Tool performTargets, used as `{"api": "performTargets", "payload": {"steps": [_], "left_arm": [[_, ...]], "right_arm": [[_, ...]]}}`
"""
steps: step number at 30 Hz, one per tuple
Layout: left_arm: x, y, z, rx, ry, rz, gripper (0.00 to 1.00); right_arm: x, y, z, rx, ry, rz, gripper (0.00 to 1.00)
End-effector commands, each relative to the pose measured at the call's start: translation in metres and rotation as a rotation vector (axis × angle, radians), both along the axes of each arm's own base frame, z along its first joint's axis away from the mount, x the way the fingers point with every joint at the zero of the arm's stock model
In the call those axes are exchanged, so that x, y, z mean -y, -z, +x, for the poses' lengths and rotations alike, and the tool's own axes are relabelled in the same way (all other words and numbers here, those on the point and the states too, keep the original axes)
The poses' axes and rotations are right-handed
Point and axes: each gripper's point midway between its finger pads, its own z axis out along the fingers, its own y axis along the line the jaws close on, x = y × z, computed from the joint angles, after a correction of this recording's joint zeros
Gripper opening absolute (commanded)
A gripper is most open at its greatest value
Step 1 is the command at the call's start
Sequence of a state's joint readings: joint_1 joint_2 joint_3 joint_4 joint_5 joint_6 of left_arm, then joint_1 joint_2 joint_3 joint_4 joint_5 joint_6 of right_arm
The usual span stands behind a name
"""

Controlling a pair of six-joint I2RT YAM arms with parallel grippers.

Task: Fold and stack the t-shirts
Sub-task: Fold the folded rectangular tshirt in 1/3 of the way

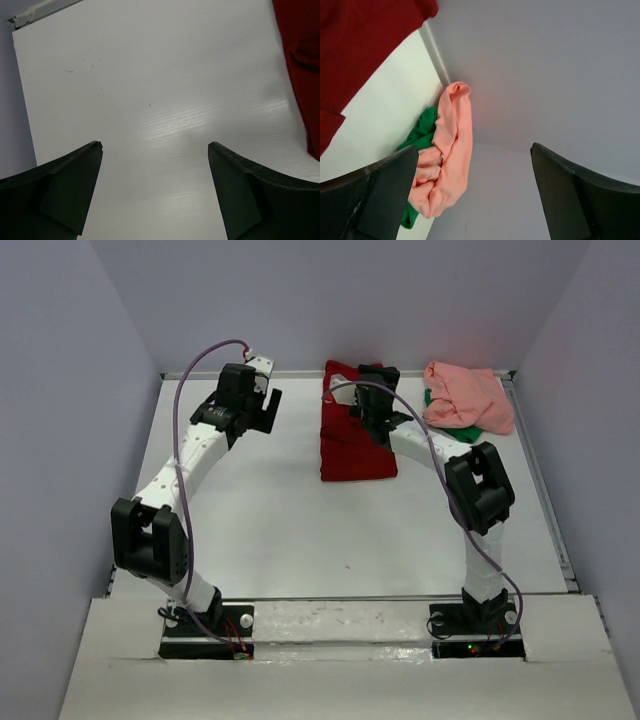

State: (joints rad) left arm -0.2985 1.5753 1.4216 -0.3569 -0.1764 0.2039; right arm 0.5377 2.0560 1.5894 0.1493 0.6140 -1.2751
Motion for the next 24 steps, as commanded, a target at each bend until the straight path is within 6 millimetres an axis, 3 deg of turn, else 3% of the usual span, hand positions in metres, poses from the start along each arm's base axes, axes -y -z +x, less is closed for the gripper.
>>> {"api": "performTargets", "payload": {"steps": [1,4,7,9,11,13,15,16,20,24], "left_arm": [[0.023,0.002,-0.003,-0.005,0.067,0.007,0.99],[0.036,0.006,-0.007,-0.021,0.105,0.010,0.99],[0.058,0.013,-0.020,-0.064,0.213,-0.036,0.99],[0.075,0.020,-0.034,-0.112,0.310,-0.086,0.99],[0.083,0.023,-0.041,-0.134,0.355,-0.095,0.99],[0.091,0.022,-0.050,-0.159,0.404,-0.120,0.99],[0.094,0.018,-0.055,-0.164,0.435,-0.129,0.99],[0.097,0.019,-0.059,-0.182,0.454,-0.143,0.98],[0.105,0.022,-0.074,-0.235,0.514,-0.185,0.97],[0.118,0.054,-0.103,-0.432,0.598,-0.230,0.93]], "right_arm": [[0.015,-0.001,-0.008,0.011,0.034,0.007,1.00],[0.025,0.016,-0.012,-0.021,0.055,0.002,1.00],[0.035,0.016,-0.019,-0.036,0.077,0.034,1.00],[0.041,0.014,-0.028,-0.071,0.099,0.096,1.00],[0.042,-0.002,-0.036,-0.068,0.117,0.191,1.00],[0.046,-0.004,-0.048,-0.106,0.131,0.225,1.00],[0.056,-0.004,-0.058,-0.123,0.170,0.262,1.00],[0.061,-0.015,-0.064,-0.100,0.183,0.275,1.00],[0.098,-0.031,-0.079,-0.073,0.256,0.293,1.00],[0.110,-0.024,-0.114,-0.190,0.306,0.376,0.98]]}}
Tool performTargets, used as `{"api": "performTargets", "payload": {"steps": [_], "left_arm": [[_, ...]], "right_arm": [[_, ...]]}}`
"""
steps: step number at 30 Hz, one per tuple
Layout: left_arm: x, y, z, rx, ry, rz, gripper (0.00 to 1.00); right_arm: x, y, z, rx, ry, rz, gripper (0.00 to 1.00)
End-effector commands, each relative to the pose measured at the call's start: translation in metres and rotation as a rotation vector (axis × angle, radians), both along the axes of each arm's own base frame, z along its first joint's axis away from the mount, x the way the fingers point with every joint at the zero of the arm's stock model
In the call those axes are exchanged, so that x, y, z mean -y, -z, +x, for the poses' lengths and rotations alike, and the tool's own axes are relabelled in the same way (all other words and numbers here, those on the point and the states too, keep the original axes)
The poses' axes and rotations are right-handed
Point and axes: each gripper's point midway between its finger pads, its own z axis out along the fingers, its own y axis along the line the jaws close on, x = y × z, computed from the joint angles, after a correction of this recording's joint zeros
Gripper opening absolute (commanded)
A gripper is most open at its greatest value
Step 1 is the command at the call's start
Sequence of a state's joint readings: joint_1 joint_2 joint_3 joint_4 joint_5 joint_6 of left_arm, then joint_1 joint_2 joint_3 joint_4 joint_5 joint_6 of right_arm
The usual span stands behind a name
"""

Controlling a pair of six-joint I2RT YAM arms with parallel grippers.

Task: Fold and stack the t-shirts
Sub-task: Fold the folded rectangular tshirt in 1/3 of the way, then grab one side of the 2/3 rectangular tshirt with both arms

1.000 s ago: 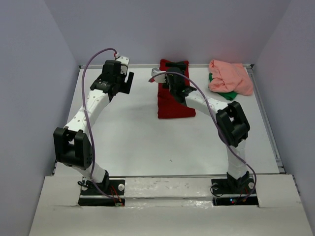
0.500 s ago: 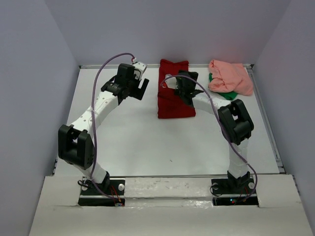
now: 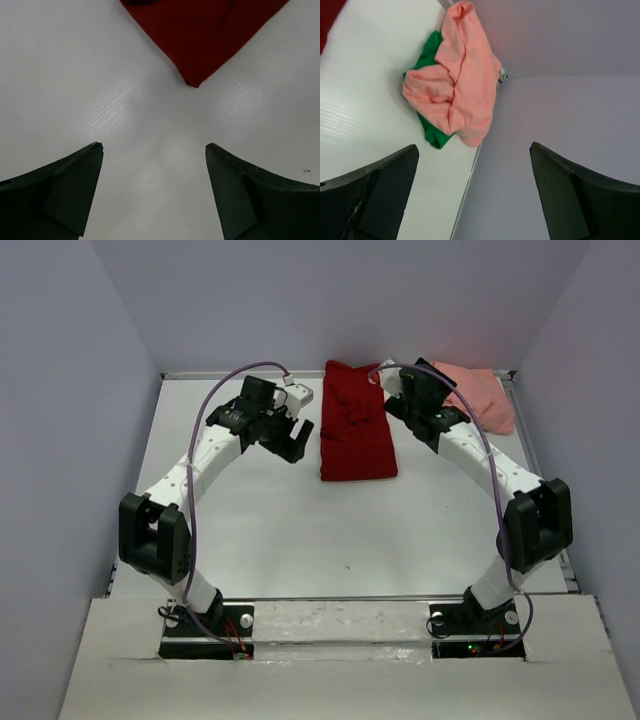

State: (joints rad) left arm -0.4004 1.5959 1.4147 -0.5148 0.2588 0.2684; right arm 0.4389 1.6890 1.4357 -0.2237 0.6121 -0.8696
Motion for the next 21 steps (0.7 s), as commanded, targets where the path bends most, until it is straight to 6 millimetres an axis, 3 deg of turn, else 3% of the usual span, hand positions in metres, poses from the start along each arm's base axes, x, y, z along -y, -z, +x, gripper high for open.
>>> {"api": "performTargets", "payload": {"steps": [1,8,11,16,21], "left_arm": [[0.018,0.023,-0.040,-0.200,0.150,-0.027,0.90],[0.032,0.053,-0.058,-0.307,0.218,-0.074,0.89],[0.038,0.062,-0.056,-0.336,0.228,-0.081,0.89],[0.045,0.068,-0.049,-0.350,0.234,-0.092,0.88],[0.055,0.082,-0.043,-0.386,0.245,-0.108,0.88]], "right_arm": [[0.019,0.017,-0.040,-0.127,0.074,0.092,0.97],[0.019,0.051,-0.081,-0.306,0.106,0.244,0.90],[0.000,0.067,-0.096,-0.422,0.080,0.400,0.88],[-0.026,0.088,-0.105,-0.569,0.055,0.531,0.83],[-0.035,0.097,-0.103,-0.632,0.047,0.592,0.82]]}}
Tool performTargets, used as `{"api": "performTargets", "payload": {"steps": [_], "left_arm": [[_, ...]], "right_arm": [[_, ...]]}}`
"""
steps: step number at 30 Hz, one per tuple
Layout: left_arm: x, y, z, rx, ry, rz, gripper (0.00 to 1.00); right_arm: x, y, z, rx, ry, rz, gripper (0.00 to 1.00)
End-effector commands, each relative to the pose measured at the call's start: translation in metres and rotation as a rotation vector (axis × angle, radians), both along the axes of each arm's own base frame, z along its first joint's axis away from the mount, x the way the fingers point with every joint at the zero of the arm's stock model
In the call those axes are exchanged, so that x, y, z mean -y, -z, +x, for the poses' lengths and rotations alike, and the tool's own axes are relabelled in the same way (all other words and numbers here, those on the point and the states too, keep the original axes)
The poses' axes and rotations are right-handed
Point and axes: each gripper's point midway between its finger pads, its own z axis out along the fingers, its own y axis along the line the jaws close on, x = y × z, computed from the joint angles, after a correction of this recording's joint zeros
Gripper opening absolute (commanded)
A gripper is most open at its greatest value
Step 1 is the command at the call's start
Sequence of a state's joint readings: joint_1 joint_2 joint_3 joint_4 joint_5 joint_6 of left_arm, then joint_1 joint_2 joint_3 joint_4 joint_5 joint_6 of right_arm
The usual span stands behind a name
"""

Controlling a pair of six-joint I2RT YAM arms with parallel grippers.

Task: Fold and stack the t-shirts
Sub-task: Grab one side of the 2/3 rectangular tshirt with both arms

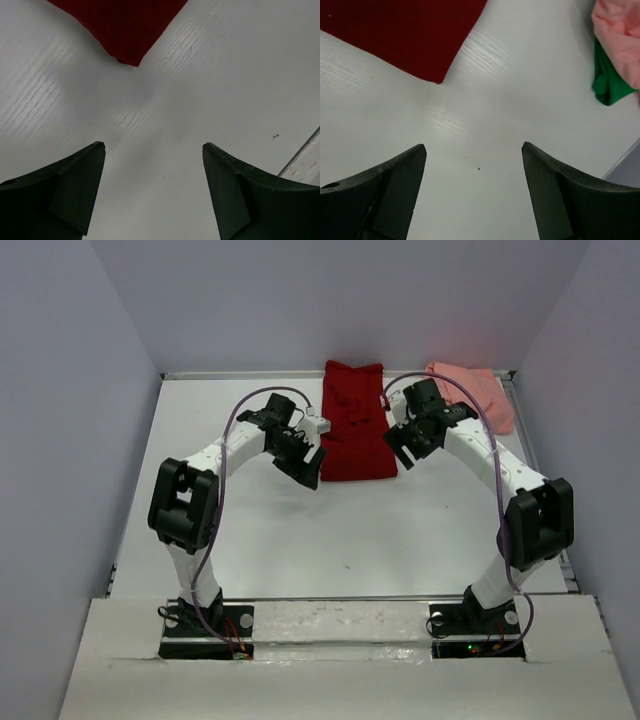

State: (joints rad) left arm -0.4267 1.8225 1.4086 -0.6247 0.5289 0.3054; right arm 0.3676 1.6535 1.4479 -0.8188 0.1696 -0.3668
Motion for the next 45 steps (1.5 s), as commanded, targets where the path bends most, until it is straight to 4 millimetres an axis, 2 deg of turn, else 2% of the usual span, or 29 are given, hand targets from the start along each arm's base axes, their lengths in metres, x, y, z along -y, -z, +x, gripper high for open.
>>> {"api": "performTargets", "payload": {"steps": [1,3,9,17,22,30,39,45], "left_arm": [[0.017,-0.005,0.007,-0.008,0.027,-0.053,0.88],[0.020,0.001,0.011,-0.011,0.021,-0.049,0.84],[0.034,0.015,0.021,-0.023,0.037,-0.057,0.79],[0.046,0.015,0.035,0.017,0.024,-0.062,0.77],[0.045,0.025,0.047,0.048,-0.009,-0.021,0.77],[0.053,0.040,0.053,0.025,-0.011,-0.010,0.67],[0.071,0.032,0.055,0.062,0.018,-0.028,0.62],[0.076,0.031,0.054,0.068,0.024,-0.031,0.46]], "right_arm": [[-0.024,-0.001,-0.002,-0.076,-0.006,0.153,0.82],[-0.035,0.006,-0.004,-0.115,-0.031,0.193,0.82],[-0.044,0.022,0.007,-0.168,-0.030,0.225,0.81],[-0.047,0.041,0.018,-0.214,-0.027,0.244,0.79],[-0.044,0.037,0.024,-0.201,-0.031,0.246,0.78],[-0.036,0.036,0.025,-0.196,-0.024,0.244,0.77],[-0.032,0.039,0.022,-0.207,-0.023,0.243,0.77],[-0.031,0.043,0.018,-0.225,-0.021,0.257,0.75]]}}
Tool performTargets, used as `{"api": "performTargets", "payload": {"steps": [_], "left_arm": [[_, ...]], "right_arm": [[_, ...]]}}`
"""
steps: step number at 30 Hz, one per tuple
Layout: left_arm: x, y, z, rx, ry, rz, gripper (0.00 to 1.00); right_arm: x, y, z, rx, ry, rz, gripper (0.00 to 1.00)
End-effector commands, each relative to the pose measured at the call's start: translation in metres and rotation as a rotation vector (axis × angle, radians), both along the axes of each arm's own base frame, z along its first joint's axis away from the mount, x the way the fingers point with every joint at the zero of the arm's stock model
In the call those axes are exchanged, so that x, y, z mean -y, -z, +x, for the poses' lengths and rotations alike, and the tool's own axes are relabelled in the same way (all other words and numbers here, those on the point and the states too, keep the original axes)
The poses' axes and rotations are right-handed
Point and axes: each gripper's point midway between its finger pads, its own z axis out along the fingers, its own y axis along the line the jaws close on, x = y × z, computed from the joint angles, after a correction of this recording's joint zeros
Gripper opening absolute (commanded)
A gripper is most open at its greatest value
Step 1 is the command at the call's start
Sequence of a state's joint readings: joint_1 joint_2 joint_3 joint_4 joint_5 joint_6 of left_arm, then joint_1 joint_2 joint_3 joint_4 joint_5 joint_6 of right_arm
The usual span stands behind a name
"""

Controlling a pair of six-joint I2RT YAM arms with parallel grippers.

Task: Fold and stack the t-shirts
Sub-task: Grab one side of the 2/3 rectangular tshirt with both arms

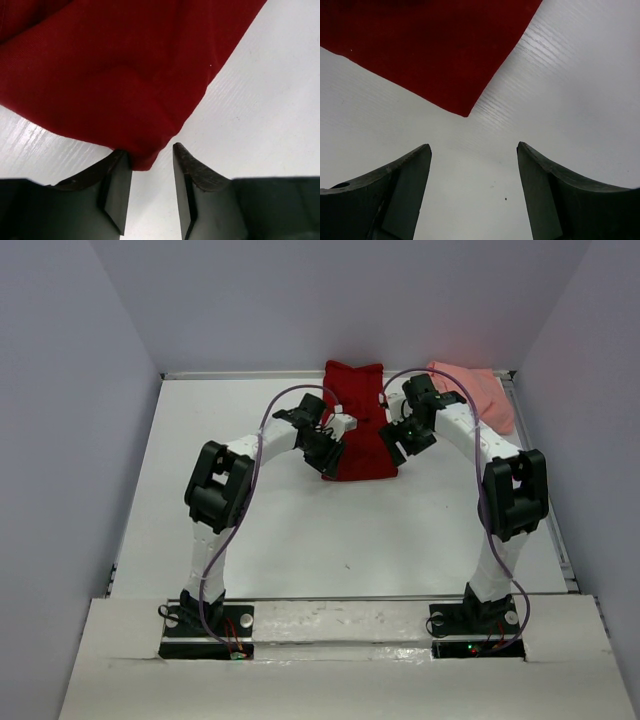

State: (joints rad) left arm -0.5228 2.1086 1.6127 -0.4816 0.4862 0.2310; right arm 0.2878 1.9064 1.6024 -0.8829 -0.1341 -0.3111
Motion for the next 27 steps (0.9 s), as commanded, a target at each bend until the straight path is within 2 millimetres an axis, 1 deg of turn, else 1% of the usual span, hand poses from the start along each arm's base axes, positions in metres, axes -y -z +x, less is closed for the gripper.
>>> {"api": "performTargets", "payload": {"steps": [1,5,8,9,11,13,16,17,19,22,23,25,27], "left_arm": [[0.010,-0.016,0.007,0.036,0.006,-0.025,0.44],[0.008,-0.012,0.005,0.042,0.010,-0.001,0.36],[0.007,-0.009,0.003,0.047,0.010,0.018,0.35],[0.007,-0.009,0.004,0.053,0.010,0.025,0.35],[0.006,-0.009,0.003,0.062,0.008,0.036,0.34],[0.008,-0.011,0.003,0.069,0.009,0.039,0.34],[0.010,-0.013,0.002,0.073,0.013,0.038,0.27],[0.010,-0.014,0.002,0.076,0.013,0.037,0.26],[0.012,-0.015,-0.001,0.075,0.024,0.036,0.25],[0.013,-0.016,-0.001,0.083,0.029,0.041,0.14],[0.013,-0.016,-0.001,0.084,0.026,0.043,0.14],[0.012,-0.015,-0.001,0.086,0.027,0.048,0.13],[0.012,-0.015,-0.001,0.086,0.026,0.049,0.08]], "right_arm": [[0.000,-0.013,0.000,0.023,-0.008,0.029,0.75],[-0.001,-0.012,-0.002,0.019,-0.009,0.035,0.74],[-0.001,-0.012,-0.003,0.017,-0.008,0.038,0.73],[0.002,-0.012,-0.003,0.011,0.003,0.040,0.73],[0.001,-0.010,-0.008,-0.005,0.002,0.049,0.73],[-0.004,-0.007,-0.013,-0.029,0.005,0.078,0.72],[-0.004,0.005,-0.020,-0.068,0.014,0.083,0.70],[-0.001,0.007,-0.019,-0.073,0.025,0.088,0.70],[-0.005,0.010,-0.021,-0.087,0.020,0.109,0.70],[-0.009,0.016,-0.019,-0.112,0.020,0.139,0.70],[-0.010,0.018,-0.018,-0.118,0.017,0.143,0.70],[-0.013,0.023,-0.014,-0.129,0.012,0.153,0.70],[-0.018,0.023,-0.008,-0.131,0.007,0.169,0.69]]}}
